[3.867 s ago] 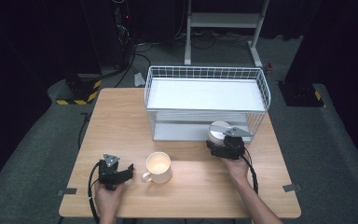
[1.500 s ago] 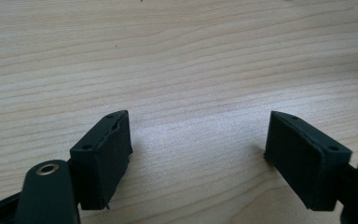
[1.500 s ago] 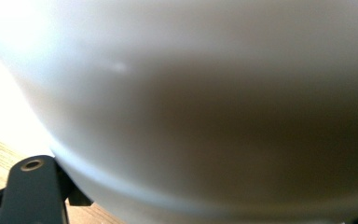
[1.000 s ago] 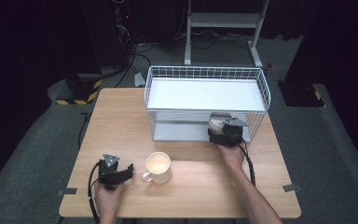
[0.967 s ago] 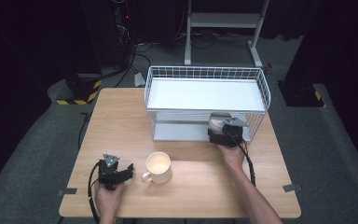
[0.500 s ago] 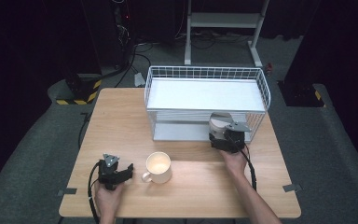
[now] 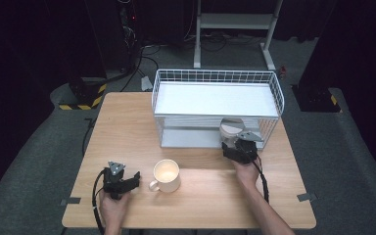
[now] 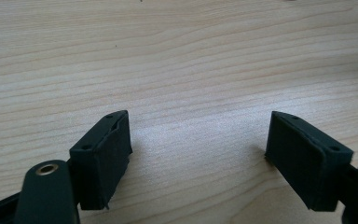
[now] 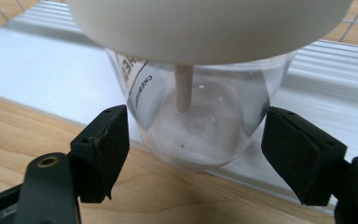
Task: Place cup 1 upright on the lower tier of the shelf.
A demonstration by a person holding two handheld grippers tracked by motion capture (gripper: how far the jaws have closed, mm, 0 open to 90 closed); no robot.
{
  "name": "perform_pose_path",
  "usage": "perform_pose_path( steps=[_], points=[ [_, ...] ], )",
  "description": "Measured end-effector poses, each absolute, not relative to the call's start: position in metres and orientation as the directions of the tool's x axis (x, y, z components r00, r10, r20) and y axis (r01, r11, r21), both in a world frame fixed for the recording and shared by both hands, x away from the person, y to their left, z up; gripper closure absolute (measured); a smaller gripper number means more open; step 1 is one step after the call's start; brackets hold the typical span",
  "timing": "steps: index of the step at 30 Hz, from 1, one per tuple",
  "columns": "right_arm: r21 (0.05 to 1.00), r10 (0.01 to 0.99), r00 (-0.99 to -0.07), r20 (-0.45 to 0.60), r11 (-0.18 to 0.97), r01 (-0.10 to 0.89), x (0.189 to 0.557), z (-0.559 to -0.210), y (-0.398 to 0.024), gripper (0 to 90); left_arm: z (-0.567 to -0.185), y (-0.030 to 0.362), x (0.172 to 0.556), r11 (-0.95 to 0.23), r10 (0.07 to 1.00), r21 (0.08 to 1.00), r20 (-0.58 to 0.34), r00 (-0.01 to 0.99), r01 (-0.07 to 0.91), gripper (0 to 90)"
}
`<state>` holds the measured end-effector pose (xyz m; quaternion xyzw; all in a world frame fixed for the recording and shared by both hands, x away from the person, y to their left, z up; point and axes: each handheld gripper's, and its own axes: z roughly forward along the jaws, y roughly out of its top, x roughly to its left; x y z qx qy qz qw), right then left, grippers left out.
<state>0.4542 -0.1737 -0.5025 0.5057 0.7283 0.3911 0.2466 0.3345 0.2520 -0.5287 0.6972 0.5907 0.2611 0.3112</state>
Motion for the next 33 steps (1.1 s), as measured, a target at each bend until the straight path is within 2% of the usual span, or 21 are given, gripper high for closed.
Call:
perform_pose_path(
  steps=[10,33],
  points=[
    [0.812,0.941,-0.336,0.041,0.164,0.56,0.462,-0.502,-0.169,22.4,-0.529,0.252,0.335,-0.109,0.986,0.743,-0.003,0.166,0.661,22.0],
    [0.803,0.954,-0.288,0.078,0.111,0.586,0.474,-0.513,-0.175,32.9,-0.529,0.252,0.335,-0.115,0.986,0.742,0.005,0.167,0.66,21.7]
  ],
)
